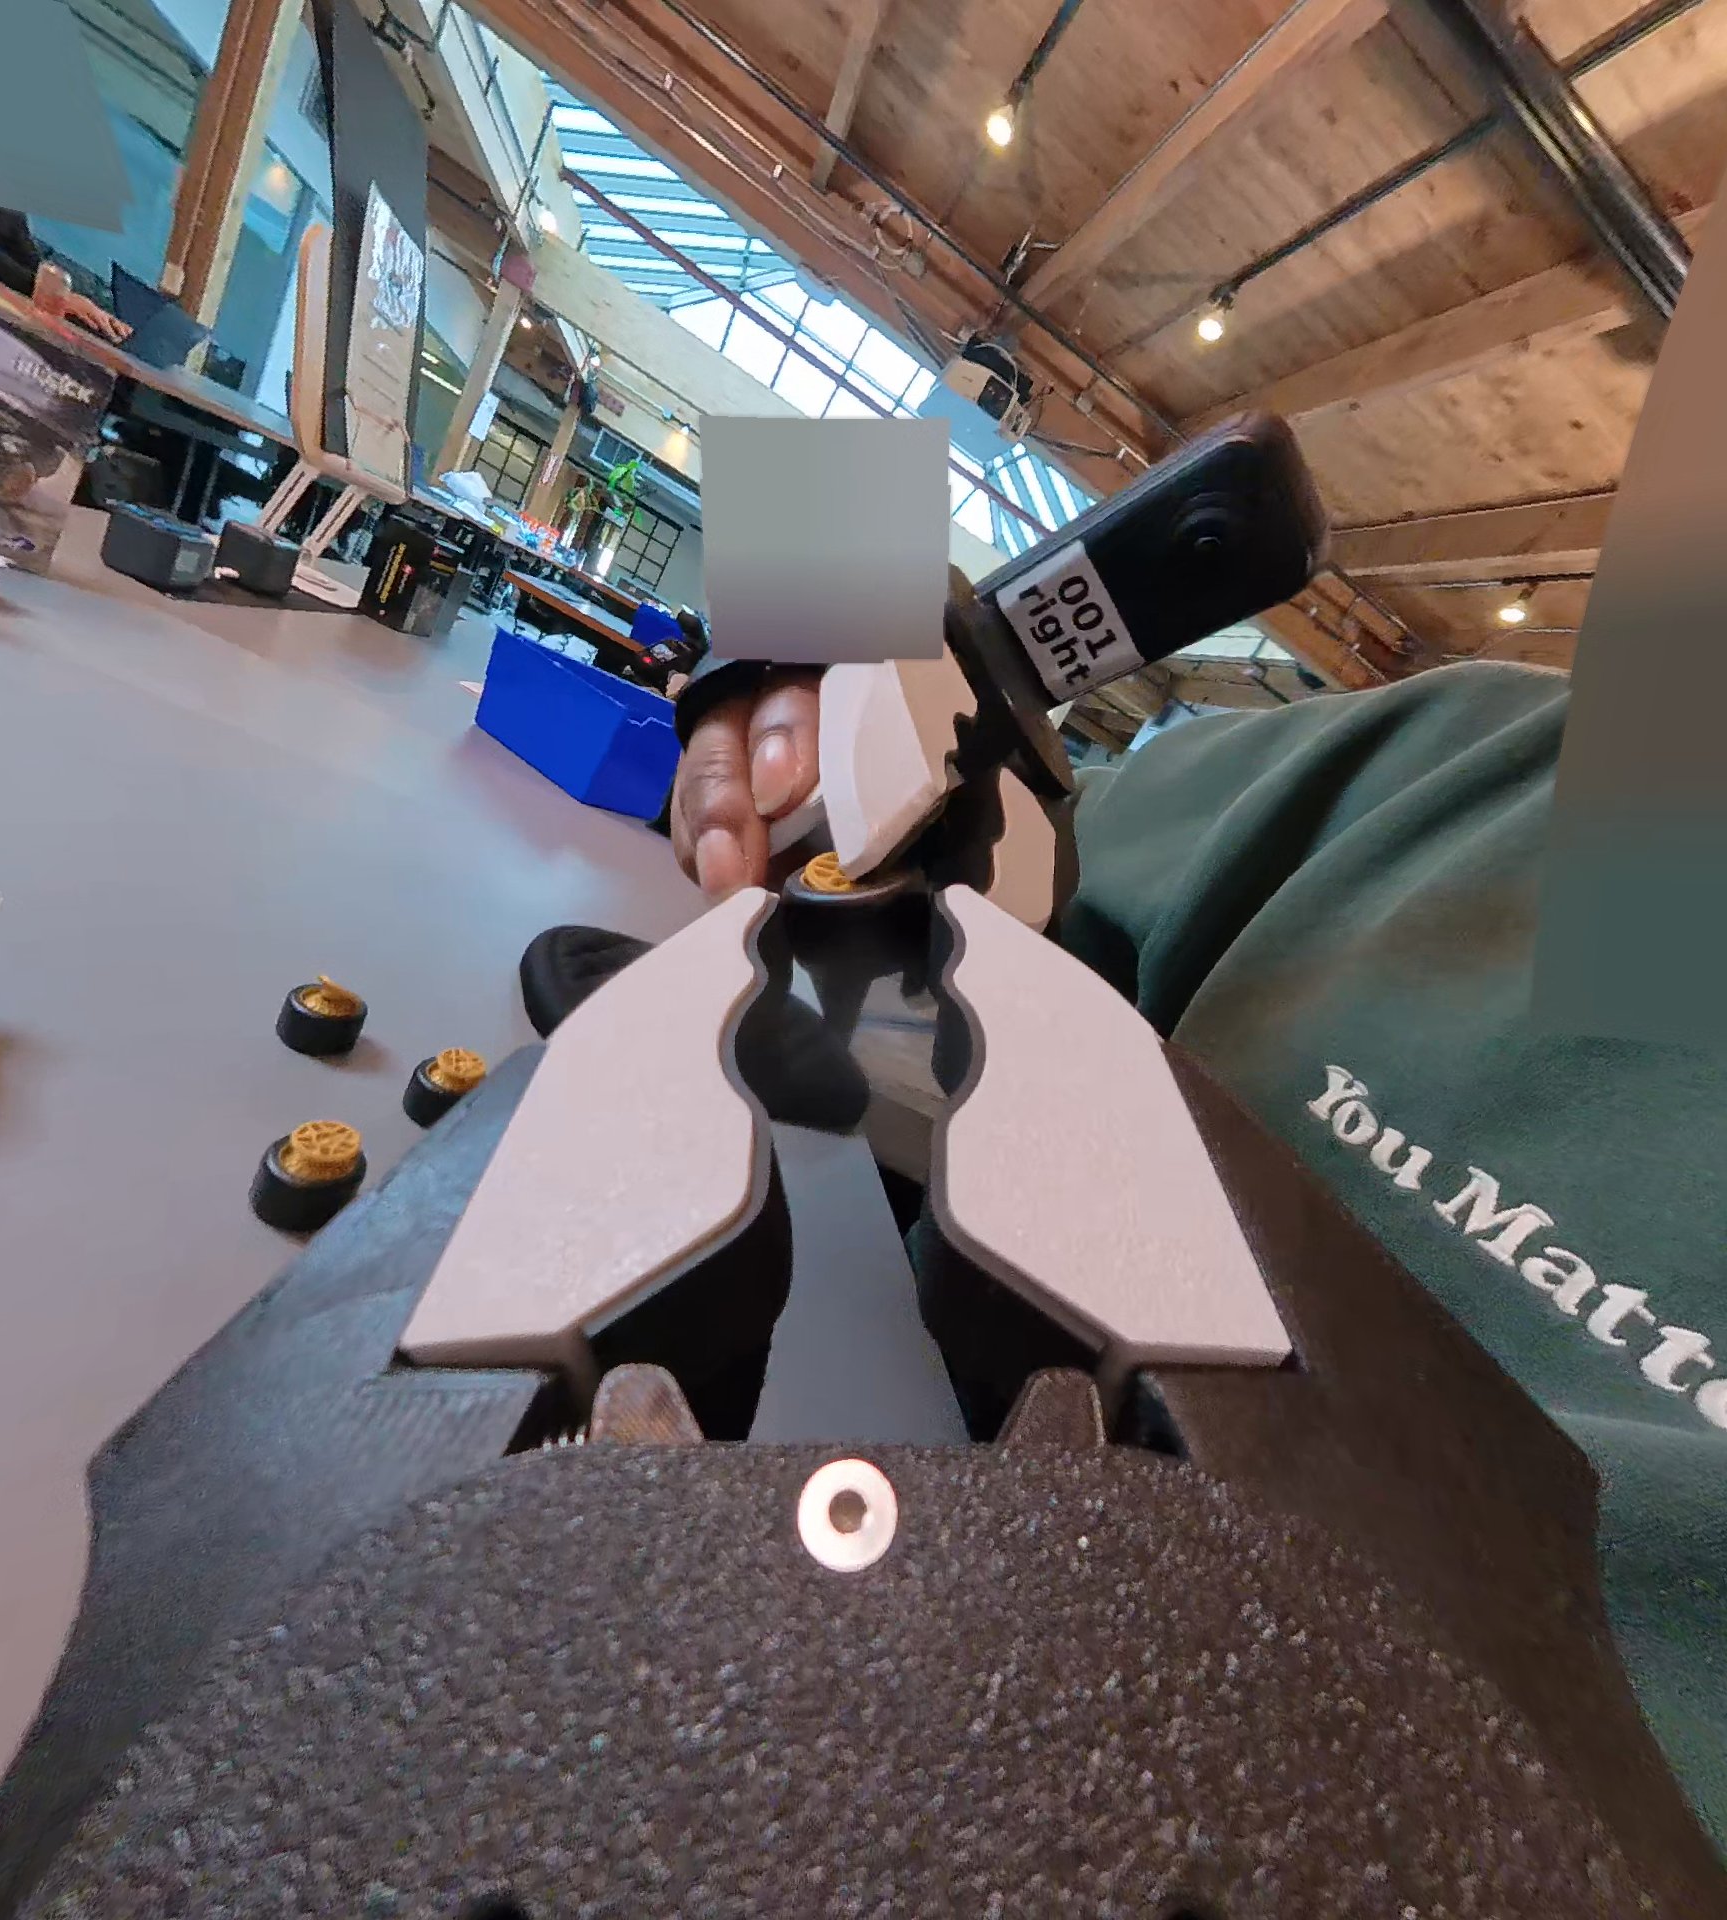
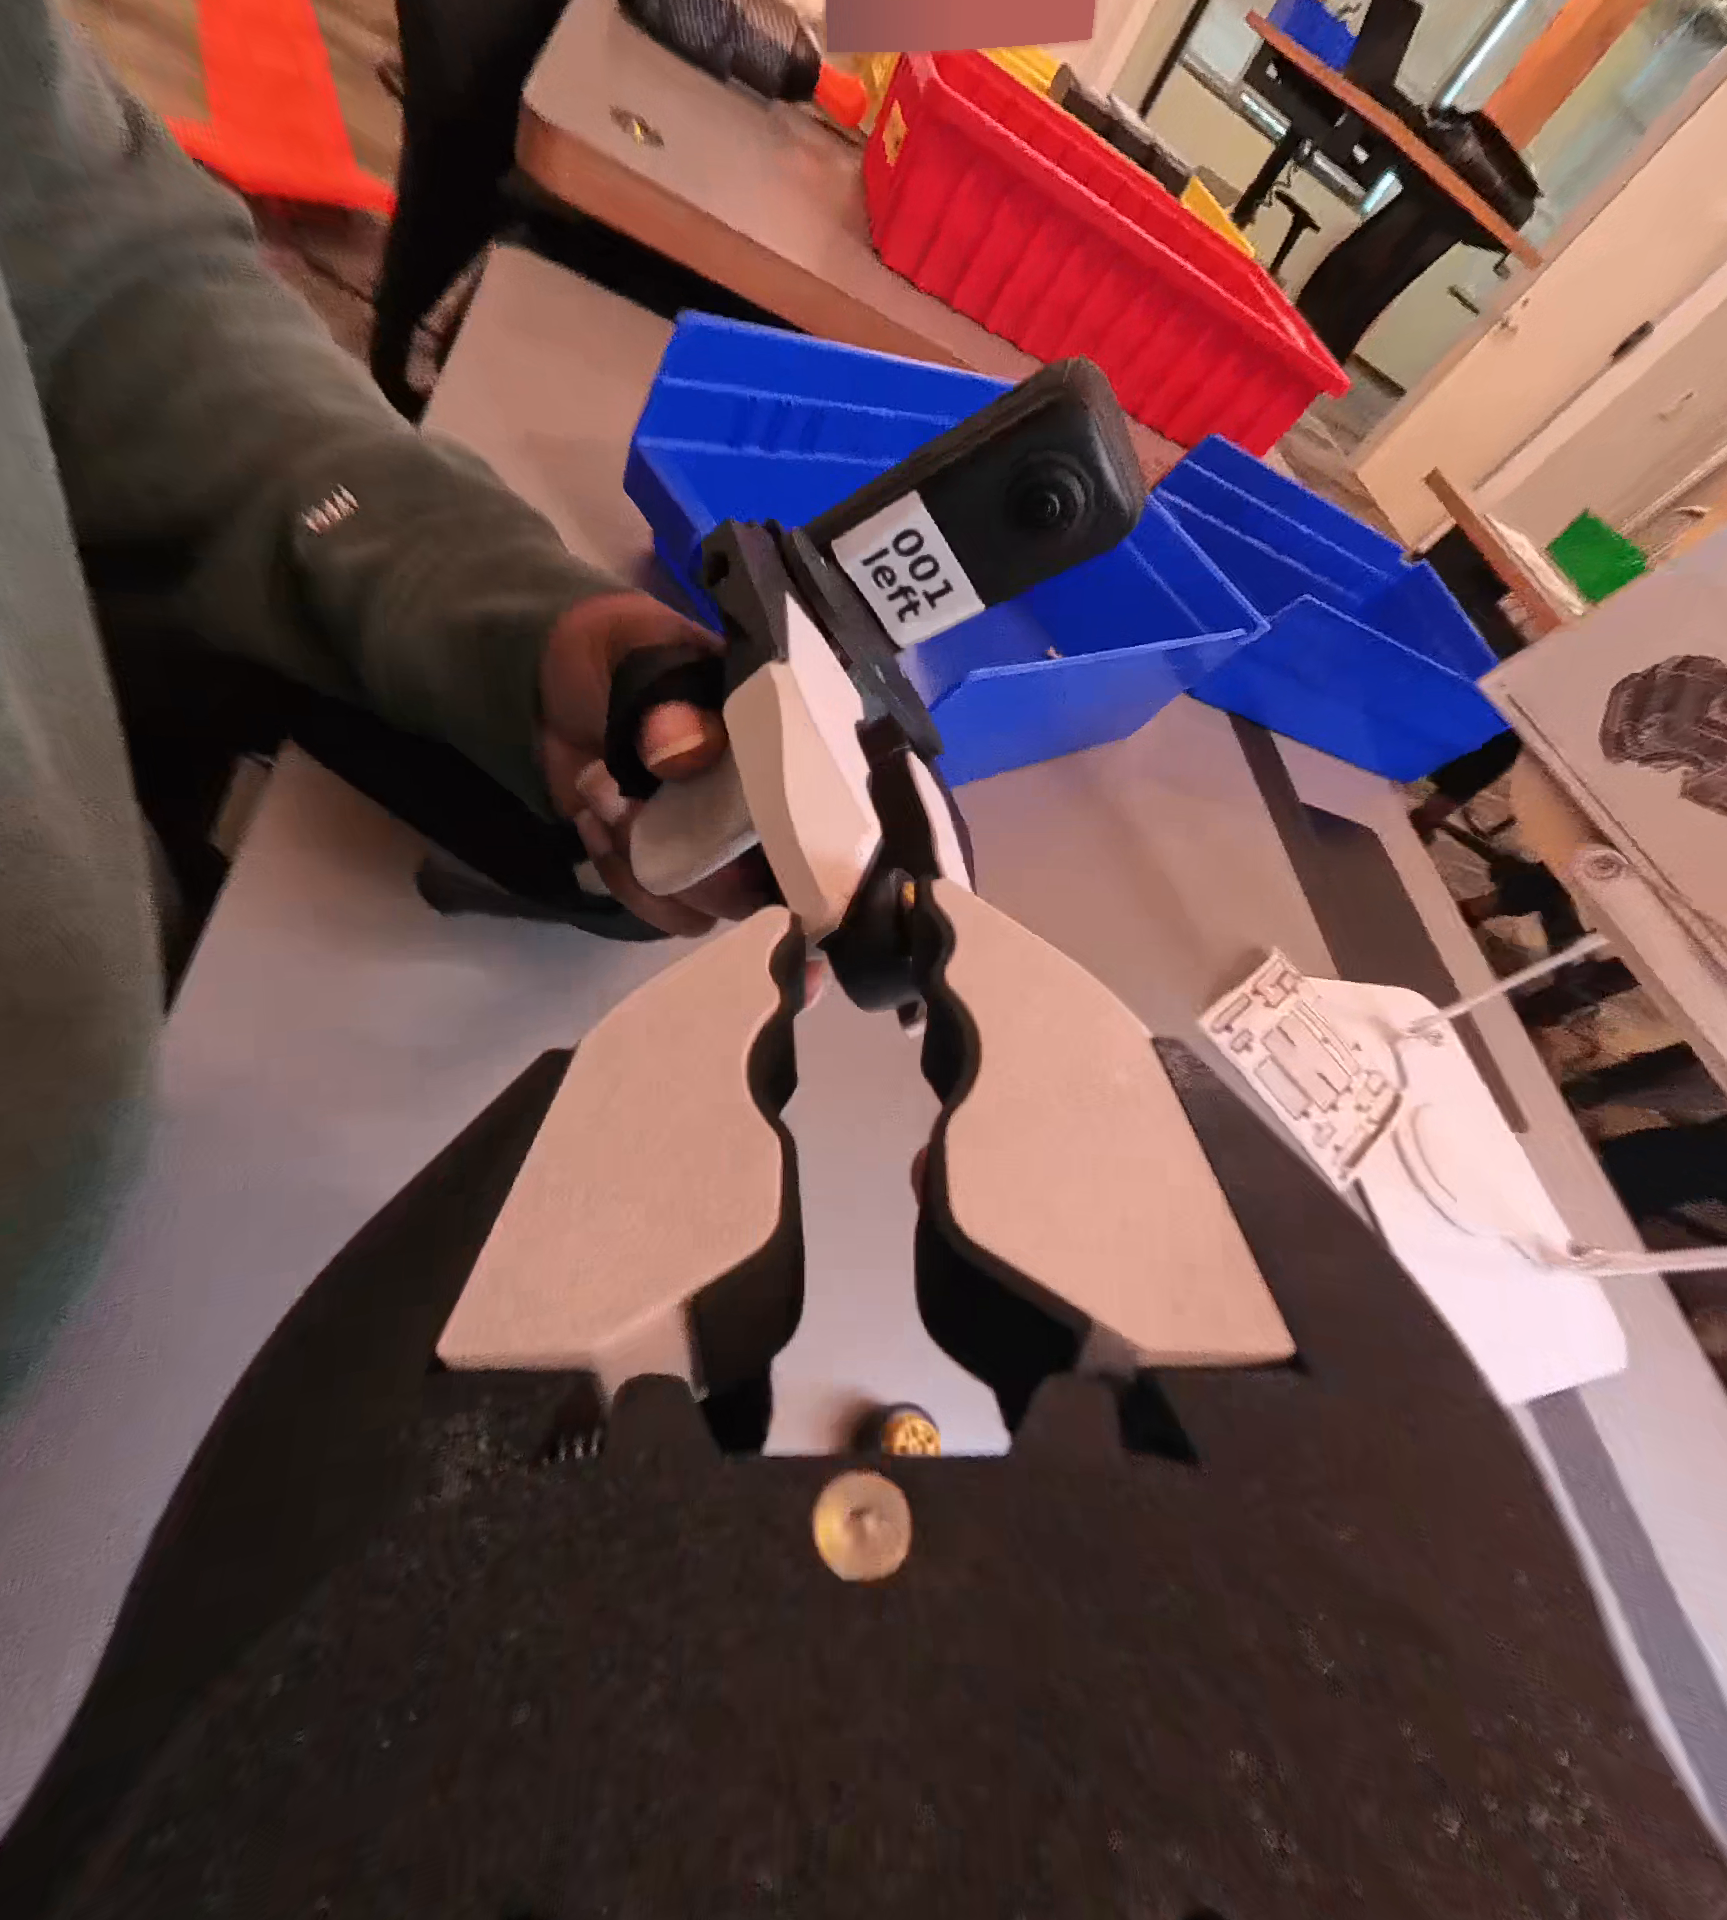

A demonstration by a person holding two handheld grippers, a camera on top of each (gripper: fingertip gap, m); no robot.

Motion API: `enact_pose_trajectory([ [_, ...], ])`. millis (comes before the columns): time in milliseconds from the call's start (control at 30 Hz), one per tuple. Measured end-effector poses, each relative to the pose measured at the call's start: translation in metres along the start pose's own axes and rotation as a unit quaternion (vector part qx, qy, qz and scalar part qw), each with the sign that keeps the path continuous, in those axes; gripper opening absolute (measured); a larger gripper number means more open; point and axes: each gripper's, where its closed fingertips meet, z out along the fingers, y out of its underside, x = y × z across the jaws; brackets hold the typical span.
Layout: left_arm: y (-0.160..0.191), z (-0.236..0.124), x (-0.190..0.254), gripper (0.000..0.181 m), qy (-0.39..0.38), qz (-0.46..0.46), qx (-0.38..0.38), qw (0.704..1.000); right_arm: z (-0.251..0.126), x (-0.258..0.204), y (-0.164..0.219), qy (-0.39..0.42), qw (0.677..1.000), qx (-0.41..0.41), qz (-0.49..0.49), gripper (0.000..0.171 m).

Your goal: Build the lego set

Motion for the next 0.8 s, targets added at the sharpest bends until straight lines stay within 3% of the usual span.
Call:
enact_pose_trajectory([
  [400,-0.009,0.0,0.007,0.026,0.016,0.005,0.017,1.0,-0.009,0.002,-0.013,0.016,0.999,0.004,-0.052,0.03],
  [800,-0.006,0.002,0.011,0.026,0.009,0.037,0.005,0.999,-0.007,-0.007,-0.016,-0.037,0.999,0.011,0.004,0.029],
])
